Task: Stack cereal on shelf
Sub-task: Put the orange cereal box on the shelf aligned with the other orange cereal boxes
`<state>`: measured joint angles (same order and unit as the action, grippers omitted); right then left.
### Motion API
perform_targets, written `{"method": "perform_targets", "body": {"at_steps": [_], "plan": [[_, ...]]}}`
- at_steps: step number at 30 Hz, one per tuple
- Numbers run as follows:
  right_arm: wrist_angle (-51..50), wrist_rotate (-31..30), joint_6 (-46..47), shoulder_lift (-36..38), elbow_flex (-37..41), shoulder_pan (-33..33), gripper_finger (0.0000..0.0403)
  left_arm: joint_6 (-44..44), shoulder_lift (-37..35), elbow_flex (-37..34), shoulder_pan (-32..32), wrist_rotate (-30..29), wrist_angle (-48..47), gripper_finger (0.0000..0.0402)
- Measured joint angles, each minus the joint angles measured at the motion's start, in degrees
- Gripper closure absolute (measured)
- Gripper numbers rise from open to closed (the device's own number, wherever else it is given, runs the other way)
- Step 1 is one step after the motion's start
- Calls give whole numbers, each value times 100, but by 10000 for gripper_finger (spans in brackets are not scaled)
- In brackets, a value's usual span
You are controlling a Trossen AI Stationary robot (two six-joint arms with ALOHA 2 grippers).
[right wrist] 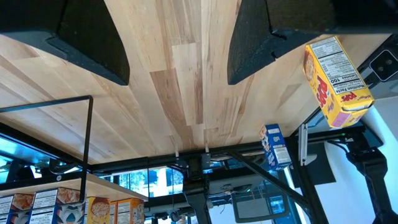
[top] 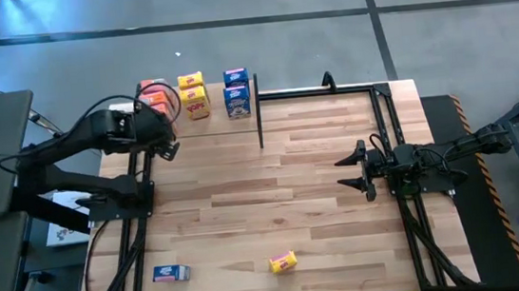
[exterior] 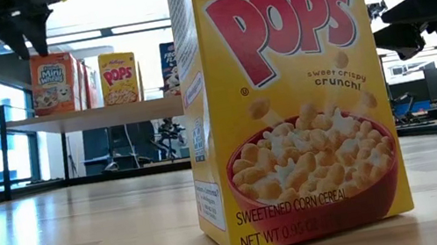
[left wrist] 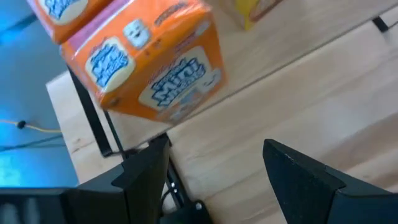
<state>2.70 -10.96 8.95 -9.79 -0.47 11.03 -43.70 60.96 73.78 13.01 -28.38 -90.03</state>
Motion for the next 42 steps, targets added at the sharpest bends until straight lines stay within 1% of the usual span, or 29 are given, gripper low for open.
{"method": "perform_targets", "body": {"at_steps": [5,9,14,18,24,27,33,42], "plan": [[0,0,0,0,-1,0,139,-123,70,0,-119,-243,0,148],[0,0,1,0,-1,0,139,-132,103,0,-120,-485,-1,148],[0,0,0,1,-2,0,139,-246,160,0,-92,-551,4,148],[0,0,0,1,-2,0,139,-319,216,0,-77,-796,7,148],[0,0,2,1,0,0,139,-425,342,0,187,-785,9,148],[0,-1,1,1,-2,0,139,-427,399,0,309,-667,6,148],[0,0,0,1,0,0,139,-418,439,0,533,-681,38,148],[0,0,2,1,0,0,139,-166,434,0,772,-655,172,148]]}}
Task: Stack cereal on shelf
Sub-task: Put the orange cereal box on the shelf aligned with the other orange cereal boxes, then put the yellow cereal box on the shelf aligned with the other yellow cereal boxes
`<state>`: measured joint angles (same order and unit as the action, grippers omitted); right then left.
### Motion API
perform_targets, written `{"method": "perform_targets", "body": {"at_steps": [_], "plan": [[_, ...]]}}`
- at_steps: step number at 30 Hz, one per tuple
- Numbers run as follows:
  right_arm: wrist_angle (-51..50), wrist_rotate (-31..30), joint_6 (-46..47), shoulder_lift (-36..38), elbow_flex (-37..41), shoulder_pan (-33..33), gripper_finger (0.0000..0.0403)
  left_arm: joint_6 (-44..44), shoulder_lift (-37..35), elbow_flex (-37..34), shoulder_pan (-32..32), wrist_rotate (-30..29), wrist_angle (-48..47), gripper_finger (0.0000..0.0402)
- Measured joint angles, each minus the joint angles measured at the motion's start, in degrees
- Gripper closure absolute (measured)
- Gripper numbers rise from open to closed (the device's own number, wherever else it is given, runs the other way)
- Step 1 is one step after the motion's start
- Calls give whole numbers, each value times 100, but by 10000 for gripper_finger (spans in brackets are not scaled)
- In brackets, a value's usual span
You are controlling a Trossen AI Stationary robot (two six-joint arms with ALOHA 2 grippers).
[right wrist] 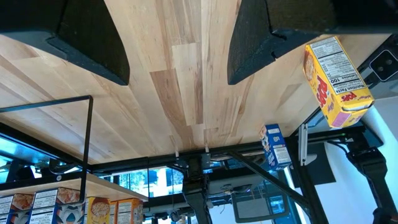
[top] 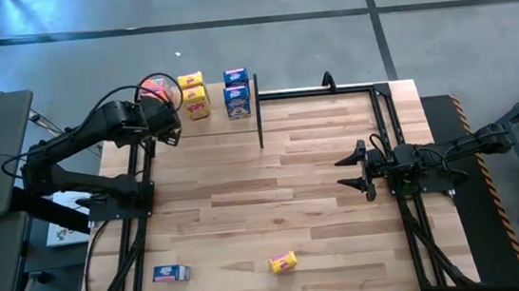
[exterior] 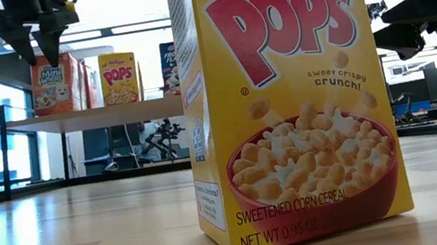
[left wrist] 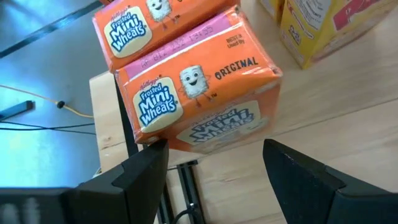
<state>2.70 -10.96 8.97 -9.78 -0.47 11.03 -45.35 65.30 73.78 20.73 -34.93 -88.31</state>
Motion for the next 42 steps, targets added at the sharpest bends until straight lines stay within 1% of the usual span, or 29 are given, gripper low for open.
{"method": "perform_targets", "body": {"at_steps": [3,7,12,18,23,26,30,38,42], "plan": [[0,0,-1,0,0,0,139,1,-2,0,0,23,-3,148],[0,0,-2,0,0,0,139,-5,-40,0,-9,202,-28,148],[0,0,-2,0,-2,0,139,-91,-210,0,-213,208,-41,148],[0,0,0,0,0,-2,139,-101,-385,2,-818,295,108,148],[0,-2,0,0,0,0,139,-97,-381,2,-1455,309,644,148],[0,0,0,0,-1,0,139,87,-343,2,-1753,309,1033,148],[0,0,-2,0,-2,0,139,198,-332,2,-2054,316,1375,148],[0,0,-2,0,-2,0,139,196,-303,2,-2572,346,1767,148],[0,0,0,0,0,0,139,196,-288,2,-2784,562,2085,148]]}}
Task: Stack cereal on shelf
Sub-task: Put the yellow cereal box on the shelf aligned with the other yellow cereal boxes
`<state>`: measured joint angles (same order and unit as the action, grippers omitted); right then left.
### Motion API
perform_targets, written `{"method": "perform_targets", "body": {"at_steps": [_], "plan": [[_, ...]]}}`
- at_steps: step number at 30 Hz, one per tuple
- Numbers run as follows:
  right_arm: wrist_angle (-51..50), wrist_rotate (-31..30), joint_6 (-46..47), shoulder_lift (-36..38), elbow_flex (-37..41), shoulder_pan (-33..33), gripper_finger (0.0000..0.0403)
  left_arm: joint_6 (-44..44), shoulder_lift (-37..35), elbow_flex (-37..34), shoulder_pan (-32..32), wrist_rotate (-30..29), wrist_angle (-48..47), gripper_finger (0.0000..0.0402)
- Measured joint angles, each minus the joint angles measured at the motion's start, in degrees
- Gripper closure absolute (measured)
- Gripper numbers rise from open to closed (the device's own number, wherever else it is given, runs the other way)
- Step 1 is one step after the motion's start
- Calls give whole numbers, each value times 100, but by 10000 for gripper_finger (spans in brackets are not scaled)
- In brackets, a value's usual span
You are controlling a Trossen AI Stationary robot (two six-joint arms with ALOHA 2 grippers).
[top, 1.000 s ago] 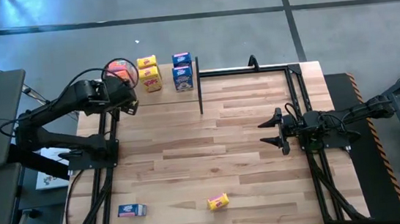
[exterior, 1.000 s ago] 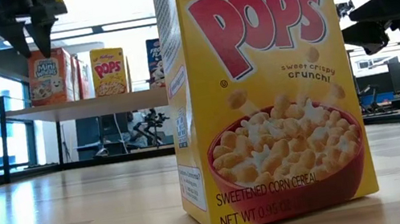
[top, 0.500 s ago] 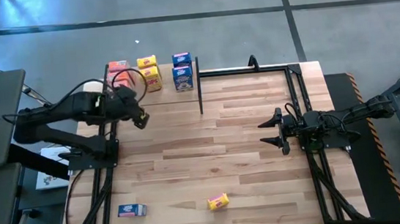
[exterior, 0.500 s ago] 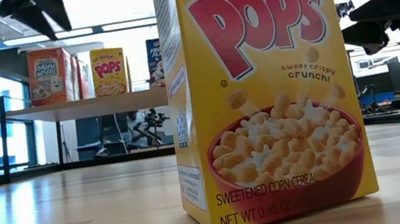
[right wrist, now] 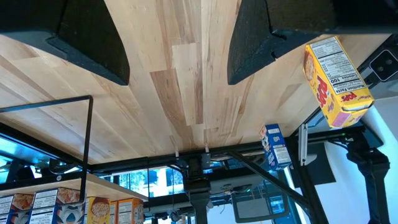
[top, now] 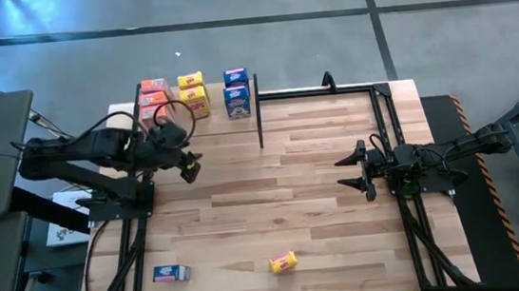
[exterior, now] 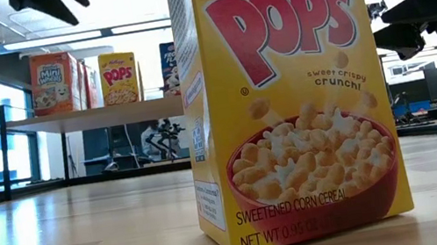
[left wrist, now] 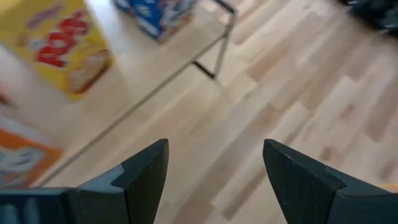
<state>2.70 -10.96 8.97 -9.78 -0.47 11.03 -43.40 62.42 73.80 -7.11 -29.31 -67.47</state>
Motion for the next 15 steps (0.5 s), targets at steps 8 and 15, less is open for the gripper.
{"method": "perform_targets", "body": {"at_steps": [8,15], "plan": [[0,-1,-1,0,-1,0,139,-4,81,2,-418,285,540,148],[15,-2,0,0,0,-2,139,-2,286,8,-708,487,981,148]]}}
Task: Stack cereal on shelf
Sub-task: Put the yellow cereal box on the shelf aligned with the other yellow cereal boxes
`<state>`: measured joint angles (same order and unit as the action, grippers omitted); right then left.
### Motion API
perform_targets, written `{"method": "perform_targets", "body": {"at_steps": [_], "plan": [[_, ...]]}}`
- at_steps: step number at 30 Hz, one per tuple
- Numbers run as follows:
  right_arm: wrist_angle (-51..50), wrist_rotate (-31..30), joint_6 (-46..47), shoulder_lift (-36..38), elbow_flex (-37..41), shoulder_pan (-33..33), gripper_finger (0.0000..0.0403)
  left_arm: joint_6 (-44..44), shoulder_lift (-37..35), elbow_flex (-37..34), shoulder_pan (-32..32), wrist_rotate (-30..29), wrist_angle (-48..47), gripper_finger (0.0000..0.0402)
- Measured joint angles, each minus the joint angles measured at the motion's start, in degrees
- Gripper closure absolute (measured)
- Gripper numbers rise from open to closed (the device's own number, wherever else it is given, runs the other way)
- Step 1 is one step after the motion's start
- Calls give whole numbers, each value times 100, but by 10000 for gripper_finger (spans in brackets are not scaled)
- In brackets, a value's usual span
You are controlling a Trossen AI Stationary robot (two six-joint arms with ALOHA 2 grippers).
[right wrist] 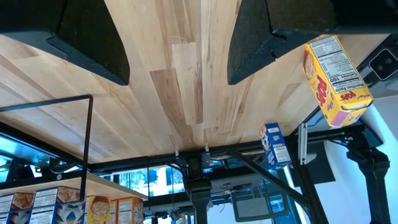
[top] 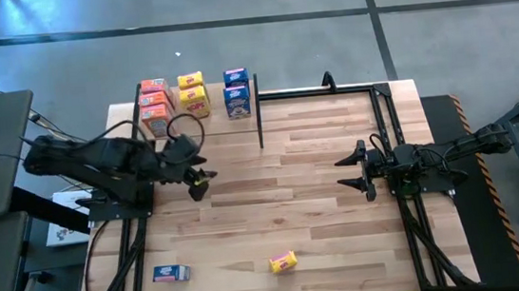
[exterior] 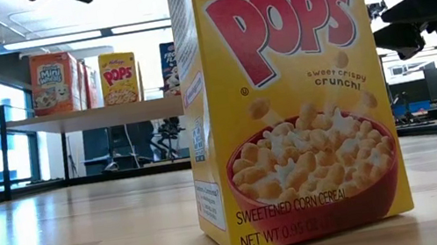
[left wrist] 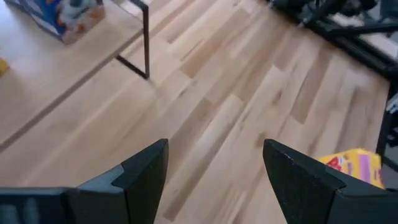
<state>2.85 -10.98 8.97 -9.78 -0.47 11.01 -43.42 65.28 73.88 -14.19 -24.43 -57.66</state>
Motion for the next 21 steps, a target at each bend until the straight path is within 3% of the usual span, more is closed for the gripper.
{"method": "perform_targets", "body": {"at_steps": [21], "plan": [[567,113,153,-42,0,-13,139,4,723,-6,-166,189,524,148]]}}
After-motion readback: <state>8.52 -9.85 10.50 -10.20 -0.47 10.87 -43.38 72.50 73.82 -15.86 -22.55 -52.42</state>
